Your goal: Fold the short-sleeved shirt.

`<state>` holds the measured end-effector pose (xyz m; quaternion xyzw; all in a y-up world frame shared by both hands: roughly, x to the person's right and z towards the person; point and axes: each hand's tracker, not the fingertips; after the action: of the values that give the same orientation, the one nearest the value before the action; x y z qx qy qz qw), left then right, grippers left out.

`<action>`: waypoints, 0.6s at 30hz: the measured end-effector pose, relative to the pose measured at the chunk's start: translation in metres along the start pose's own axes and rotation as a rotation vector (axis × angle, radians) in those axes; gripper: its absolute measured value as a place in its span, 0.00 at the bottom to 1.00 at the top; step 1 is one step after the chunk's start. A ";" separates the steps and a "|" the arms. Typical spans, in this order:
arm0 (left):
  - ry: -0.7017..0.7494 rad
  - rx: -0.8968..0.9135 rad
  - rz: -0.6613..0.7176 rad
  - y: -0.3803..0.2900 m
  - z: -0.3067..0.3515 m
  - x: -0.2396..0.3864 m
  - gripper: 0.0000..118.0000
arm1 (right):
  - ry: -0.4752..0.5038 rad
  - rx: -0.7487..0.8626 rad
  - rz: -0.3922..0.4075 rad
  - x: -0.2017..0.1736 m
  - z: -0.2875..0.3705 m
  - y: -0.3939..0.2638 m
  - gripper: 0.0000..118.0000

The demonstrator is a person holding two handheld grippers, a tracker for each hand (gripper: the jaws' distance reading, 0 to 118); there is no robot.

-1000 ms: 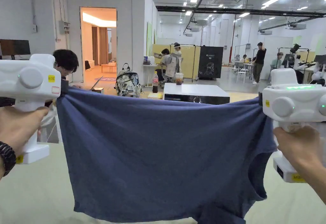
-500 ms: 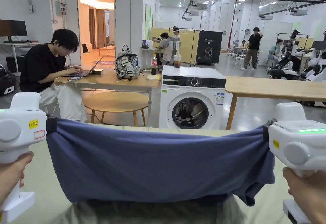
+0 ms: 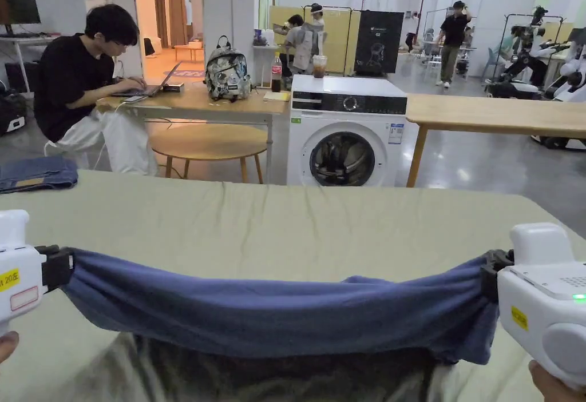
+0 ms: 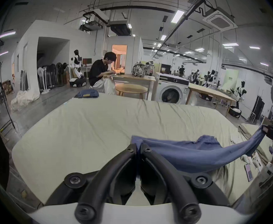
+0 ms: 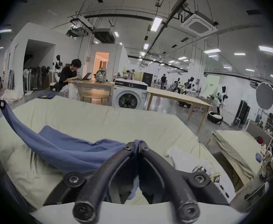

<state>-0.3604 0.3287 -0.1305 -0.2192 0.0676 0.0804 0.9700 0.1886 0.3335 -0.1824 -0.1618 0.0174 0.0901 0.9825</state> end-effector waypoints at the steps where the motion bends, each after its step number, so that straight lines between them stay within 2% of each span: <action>1: 0.005 -0.009 0.002 -0.010 0.003 0.000 0.00 | 0.004 -0.017 -0.005 0.000 0.003 -0.008 0.02; 8: 0.001 -0.216 -0.017 -0.082 -0.001 0.000 0.00 | 0.081 -0.223 -0.035 -0.006 0.010 -0.067 0.02; 18: 0.018 -0.495 -0.087 -0.142 -0.016 -0.012 0.00 | 0.108 -0.541 0.001 -0.006 0.005 -0.138 0.02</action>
<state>-0.3472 0.1942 -0.0838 -0.4536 0.0451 0.0505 0.8886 0.2081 0.2060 -0.1339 -0.4230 0.0450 0.0831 0.9012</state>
